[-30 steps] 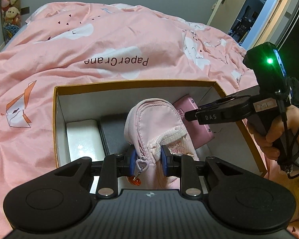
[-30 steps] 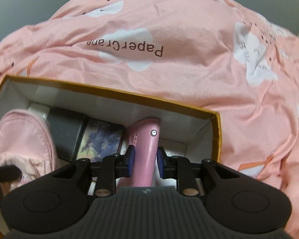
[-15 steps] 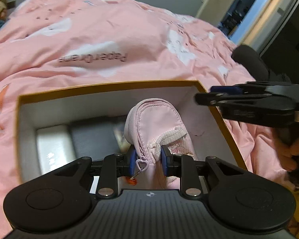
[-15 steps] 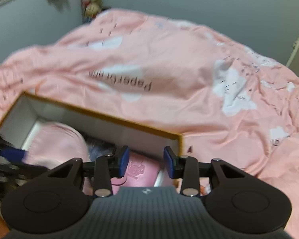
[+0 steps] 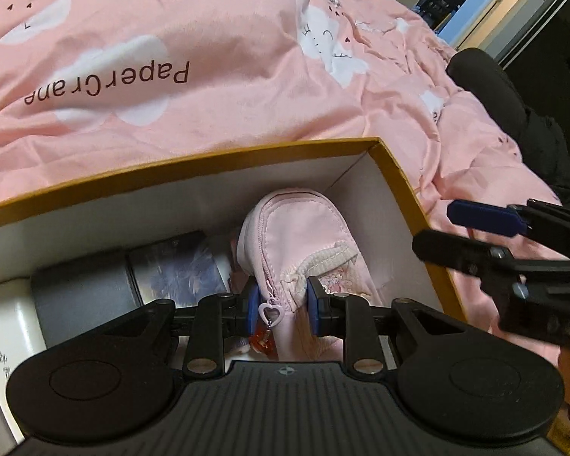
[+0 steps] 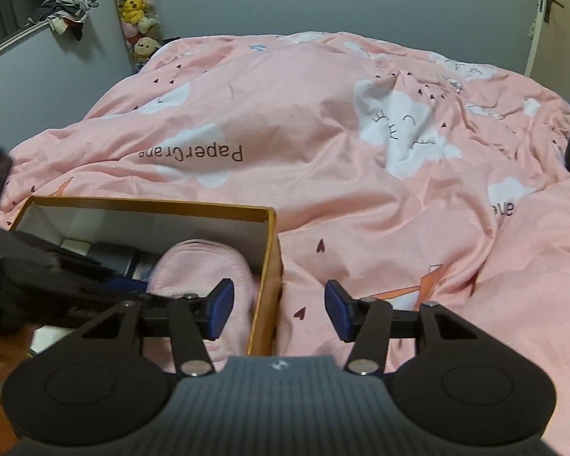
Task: Organize objects
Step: 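Lower the pink wallet into the box and open the right gripper while the left gripper lowers the backpack, then open the left gripper to release the backpack and withdraw both grippers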
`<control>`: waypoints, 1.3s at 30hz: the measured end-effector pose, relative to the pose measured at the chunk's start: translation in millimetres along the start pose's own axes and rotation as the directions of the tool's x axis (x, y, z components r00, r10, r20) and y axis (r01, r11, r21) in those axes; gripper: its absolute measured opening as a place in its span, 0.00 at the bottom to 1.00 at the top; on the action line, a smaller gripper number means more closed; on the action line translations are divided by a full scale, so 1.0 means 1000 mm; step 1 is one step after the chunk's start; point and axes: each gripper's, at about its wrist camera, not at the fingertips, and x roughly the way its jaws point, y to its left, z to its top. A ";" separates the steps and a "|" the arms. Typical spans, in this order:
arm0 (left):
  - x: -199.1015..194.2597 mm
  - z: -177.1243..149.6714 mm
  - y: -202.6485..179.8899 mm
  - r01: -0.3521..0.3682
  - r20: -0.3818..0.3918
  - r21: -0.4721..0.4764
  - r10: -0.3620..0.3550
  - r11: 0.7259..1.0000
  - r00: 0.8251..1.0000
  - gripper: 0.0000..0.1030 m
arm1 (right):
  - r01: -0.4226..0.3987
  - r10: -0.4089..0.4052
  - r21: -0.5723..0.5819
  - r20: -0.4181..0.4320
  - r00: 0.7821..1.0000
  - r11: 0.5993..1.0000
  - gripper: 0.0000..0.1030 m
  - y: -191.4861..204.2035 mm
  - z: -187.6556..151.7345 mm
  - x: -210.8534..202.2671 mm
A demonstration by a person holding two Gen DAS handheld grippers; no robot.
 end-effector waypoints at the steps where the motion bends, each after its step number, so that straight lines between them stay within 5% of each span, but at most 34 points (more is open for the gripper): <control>1: 0.002 0.001 0.000 -0.006 -0.004 -0.001 0.006 1.000 1.000 0.28 | -0.006 0.006 -0.001 -0.001 1.000 1.000 0.54 0.000 -0.001 0.001; 10: 0.020 0.003 -0.004 -0.070 -0.020 -0.018 0.070 0.997 0.997 0.39 | -0.014 0.014 0.015 -0.020 1.000 1.000 0.54 -0.003 -0.004 0.011; 20: -0.018 0.000 -0.018 -0.110 0.128 -0.003 0.110 0.994 0.986 0.54 | 0.018 -0.018 -0.008 0.016 1.000 1.000 0.59 0.002 -0.007 -0.014; 26: -0.097 -0.036 -0.049 -0.075 0.323 0.047 0.056 0.996 0.945 0.54 | 0.021 -0.023 0.024 0.098 0.995 0.999 0.59 0.004 -0.020 -0.060; 32: -0.147 -0.099 -0.065 -0.075 0.389 0.022 0.061 0.997 0.919 0.53 | 0.001 -0.011 0.074 0.140 0.990 0.997 0.60 0.014 -0.068 -0.105; 39: -0.150 -0.168 -0.065 -0.036 0.286 -0.035 0.045 0.999 0.957 0.53 | -0.034 0.024 0.125 0.078 0.997 0.992 0.58 0.026 -0.133 -0.133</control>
